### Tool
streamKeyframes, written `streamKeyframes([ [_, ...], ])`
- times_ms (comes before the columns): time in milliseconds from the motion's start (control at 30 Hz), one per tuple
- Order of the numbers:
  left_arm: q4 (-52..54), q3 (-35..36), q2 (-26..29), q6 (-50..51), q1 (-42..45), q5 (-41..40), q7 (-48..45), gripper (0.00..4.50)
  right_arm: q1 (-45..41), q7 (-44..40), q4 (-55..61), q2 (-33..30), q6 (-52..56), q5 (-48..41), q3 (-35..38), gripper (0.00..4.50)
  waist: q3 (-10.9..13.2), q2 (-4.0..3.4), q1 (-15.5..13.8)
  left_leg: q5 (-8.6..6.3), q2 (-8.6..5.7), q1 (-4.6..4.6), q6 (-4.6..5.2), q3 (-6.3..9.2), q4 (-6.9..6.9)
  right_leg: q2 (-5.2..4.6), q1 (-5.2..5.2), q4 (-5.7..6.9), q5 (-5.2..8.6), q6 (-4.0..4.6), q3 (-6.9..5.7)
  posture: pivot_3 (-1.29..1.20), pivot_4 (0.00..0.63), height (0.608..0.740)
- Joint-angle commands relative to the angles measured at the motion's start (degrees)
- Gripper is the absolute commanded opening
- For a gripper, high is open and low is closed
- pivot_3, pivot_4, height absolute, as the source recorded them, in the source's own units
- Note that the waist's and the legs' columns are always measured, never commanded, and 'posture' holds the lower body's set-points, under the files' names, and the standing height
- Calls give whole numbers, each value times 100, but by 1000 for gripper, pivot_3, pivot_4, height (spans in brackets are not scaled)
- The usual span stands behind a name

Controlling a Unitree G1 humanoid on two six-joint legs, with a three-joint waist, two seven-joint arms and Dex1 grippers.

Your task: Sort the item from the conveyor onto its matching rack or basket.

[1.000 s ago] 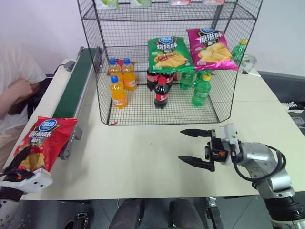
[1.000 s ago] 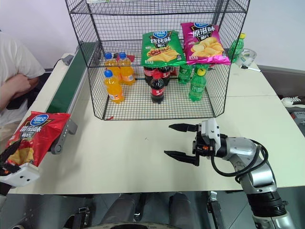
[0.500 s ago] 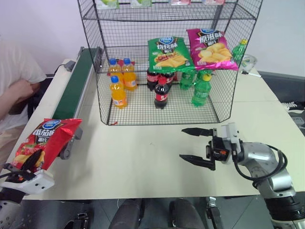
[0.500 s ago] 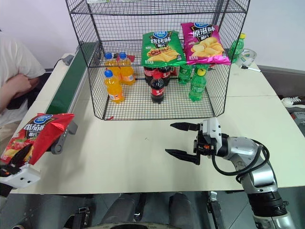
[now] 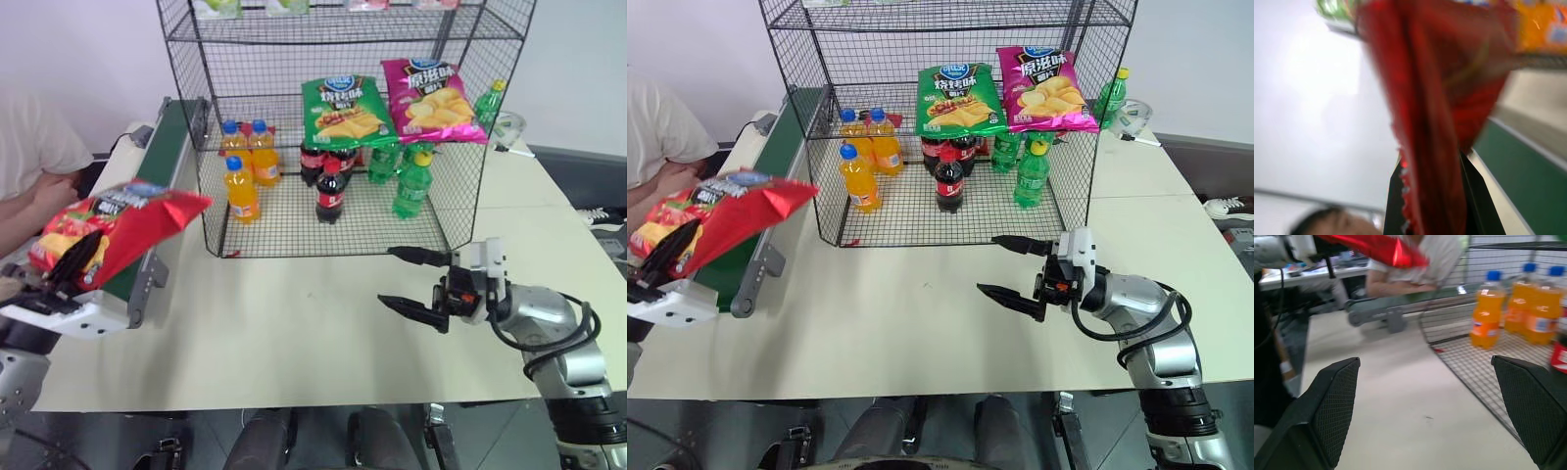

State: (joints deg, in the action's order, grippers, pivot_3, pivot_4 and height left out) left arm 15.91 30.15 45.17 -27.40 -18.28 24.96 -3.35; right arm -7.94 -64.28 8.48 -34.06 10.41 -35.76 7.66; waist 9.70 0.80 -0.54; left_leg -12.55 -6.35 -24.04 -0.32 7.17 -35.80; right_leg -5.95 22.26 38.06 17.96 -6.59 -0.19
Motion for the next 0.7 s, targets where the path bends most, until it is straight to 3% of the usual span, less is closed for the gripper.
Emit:
streamKeyframes([
  [33,481,-213,109,400,755,-144,-297,16,-217,635,-26,280,-102,-246,556,4500,1,-1,-23,1,1,0,-2,0,1,2,0,3,-1,2,0,0,150,740],
  [333,404,-1657,-481,1092,2769,143,-526,16,-77,1137,271,657,-456,25,567,4500,-2,-5,3,10,8,1,-14,-3,-1,13,-4,9,-11,8,2,0,150,740],
  [700,-1926,-3042,-1489,1222,5270,1087,596,16,-155,1850,546,1027,-898,432,404,4500,-3,-4,-16,22,9,0,-31,-3,-6,33,2,23,-15,7,2,0,150,740],
])
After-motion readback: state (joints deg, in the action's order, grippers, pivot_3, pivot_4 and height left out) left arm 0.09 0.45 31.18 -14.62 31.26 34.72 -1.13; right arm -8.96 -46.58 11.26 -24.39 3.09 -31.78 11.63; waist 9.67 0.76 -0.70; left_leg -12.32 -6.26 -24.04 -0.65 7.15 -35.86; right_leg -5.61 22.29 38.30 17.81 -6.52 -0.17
